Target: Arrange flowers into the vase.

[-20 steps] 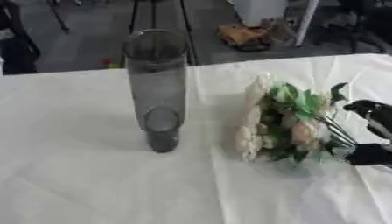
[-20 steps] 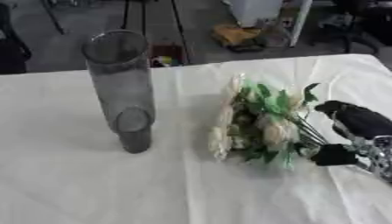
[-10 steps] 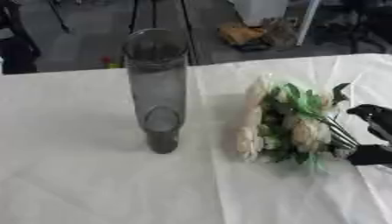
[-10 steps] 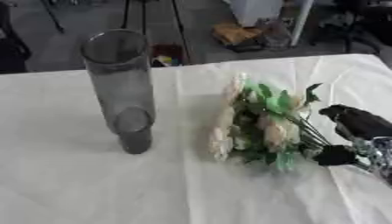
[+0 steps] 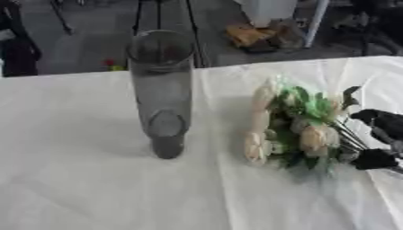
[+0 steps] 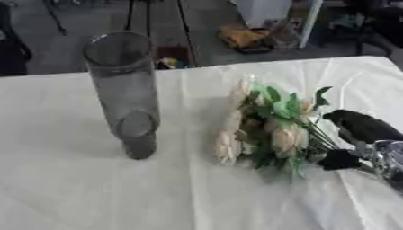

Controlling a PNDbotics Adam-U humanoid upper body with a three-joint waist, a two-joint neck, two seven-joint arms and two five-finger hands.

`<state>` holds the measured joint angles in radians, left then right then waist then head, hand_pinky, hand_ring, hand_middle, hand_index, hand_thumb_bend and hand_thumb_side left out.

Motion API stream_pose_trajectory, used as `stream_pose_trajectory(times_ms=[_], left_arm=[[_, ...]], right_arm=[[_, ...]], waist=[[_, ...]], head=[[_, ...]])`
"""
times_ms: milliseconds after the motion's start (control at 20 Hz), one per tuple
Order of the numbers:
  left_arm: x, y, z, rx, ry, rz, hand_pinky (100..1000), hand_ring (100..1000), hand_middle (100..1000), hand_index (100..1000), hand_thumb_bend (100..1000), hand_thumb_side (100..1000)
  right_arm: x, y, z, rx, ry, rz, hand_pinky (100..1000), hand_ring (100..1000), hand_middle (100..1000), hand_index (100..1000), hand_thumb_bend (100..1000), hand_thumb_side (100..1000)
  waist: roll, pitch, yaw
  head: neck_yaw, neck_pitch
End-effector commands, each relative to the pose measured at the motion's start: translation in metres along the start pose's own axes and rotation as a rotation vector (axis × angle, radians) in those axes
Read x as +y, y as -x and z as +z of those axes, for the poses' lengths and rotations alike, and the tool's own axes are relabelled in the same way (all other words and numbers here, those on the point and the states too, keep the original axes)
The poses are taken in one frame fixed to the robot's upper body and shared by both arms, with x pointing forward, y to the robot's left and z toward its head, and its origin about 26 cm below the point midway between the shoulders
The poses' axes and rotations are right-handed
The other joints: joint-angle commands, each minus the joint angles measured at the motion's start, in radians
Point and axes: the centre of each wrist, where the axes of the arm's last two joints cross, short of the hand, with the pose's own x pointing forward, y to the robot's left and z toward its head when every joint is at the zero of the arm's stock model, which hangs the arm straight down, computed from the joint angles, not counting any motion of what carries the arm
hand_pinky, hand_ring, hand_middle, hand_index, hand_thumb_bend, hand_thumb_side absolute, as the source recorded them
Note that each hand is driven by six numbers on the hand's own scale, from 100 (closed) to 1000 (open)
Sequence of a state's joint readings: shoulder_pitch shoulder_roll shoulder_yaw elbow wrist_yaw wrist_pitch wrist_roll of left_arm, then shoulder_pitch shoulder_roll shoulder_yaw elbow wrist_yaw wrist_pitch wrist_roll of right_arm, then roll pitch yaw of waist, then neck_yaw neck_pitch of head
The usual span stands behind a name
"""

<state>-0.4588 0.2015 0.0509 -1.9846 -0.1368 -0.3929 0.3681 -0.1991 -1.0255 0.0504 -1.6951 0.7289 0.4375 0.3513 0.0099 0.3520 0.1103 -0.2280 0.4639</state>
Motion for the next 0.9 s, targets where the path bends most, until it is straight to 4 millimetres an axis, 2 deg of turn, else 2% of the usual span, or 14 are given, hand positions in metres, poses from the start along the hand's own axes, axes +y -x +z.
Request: stream_pose_trajectory(times_ms=[50,400,600,900], left_arm=[[-0.001,-0.005,-0.007,-0.029,0.006,0.01,741,807,820,865,100,1000],[-0.002,-0.005,-0.007,-0.027,0.01,0.014,741,807,818,863,100,1000],[-0.002,-0.005,-0.007,-0.028,0.011,0.017,741,807,816,863,100,1000],[-0.003,-0.005,-0.007,-0.027,0.014,0.019,741,807,814,862,100,1000]], right_arm=[[-0.012,0.009,-0.003,0.015,0.015,0.032,881,998,958,1000,330,614],[-0.008,0.013,-0.01,0.017,-0.016,0.01,862,967,928,1000,260,581],[-0.006,0.014,-0.013,0.005,-0.045,-0.032,828,920,890,1000,199,527],[-0.008,0.014,-0.014,-0.027,-0.067,-0.115,775,826,780,919,143,441]], waist=[[-0.002,-0.015,0.002],[-0.004,-0.014,0.006],[-0.003,-0.014,0.01],[-0.004,-0.014,0.012]], head=[[-0.006,-0.012],[-0.013,-0.012],[-0.015,-0.013],[-0.014,-0.015]])
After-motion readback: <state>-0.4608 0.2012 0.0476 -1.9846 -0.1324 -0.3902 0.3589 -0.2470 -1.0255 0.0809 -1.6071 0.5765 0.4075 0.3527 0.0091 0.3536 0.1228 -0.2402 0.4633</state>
